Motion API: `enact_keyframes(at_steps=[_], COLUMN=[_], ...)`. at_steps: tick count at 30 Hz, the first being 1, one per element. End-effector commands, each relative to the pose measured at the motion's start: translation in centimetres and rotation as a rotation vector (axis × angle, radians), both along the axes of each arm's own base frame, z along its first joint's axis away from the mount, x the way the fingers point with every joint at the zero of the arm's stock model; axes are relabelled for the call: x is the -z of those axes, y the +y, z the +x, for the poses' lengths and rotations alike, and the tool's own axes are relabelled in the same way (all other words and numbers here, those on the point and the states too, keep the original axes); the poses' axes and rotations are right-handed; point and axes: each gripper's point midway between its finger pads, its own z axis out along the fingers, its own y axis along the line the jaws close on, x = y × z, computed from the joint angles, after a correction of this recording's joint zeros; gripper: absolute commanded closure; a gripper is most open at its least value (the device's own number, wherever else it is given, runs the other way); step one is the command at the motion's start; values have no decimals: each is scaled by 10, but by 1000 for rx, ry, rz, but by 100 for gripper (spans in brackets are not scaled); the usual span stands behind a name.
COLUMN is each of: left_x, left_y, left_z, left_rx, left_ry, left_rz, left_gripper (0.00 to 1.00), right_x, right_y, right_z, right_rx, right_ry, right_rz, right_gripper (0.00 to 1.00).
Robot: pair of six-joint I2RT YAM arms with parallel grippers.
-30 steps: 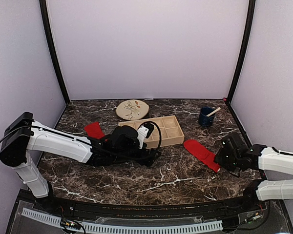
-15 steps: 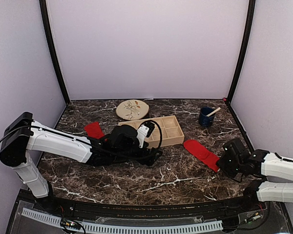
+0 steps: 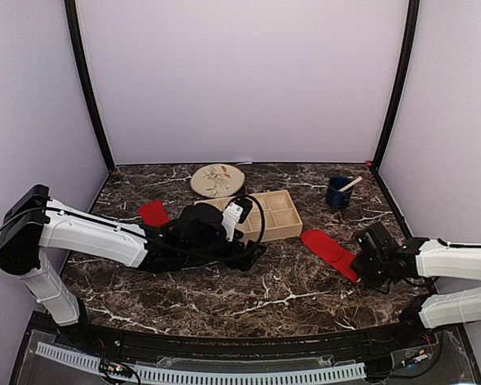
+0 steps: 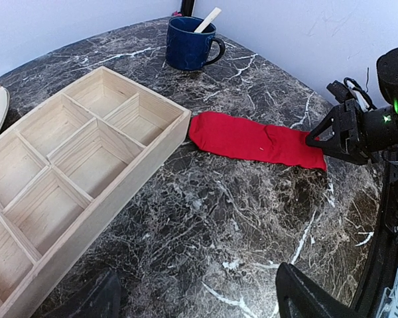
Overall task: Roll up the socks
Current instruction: Pick up the sock from the center of the board.
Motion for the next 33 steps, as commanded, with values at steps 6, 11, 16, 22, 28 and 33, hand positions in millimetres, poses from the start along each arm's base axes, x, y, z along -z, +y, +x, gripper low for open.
enact_keyframes(at_steps=[6,11,16,22,28,33], left_x=[-17,-15,-16,-22,-33,-39], left_y=[8,10,11,13,17,20], left_z=[1,2,4,2,-1,-4], left_rx=[-10,-29,-44,-54,-66,-69], left_ry=[-59,-55,-34,-6,16,34], left_rz=[-7,-9,-23,-37,-60,-80], left_gripper=[17,16,16,16,16,16], right_x=[5,-7,-38,-94,-140,-170], right_y=[8,9,13,7,-11,-7], right_z=[4,9,22,35,34,37], right_rx=[-11,-71,-153,-176,-177,-272], right_ry=[28,5,-38,-149,-229,-249], right_rz=[5,-40,-155,-274,-363,-413], right_gripper=[81,98,100,100,100,100])
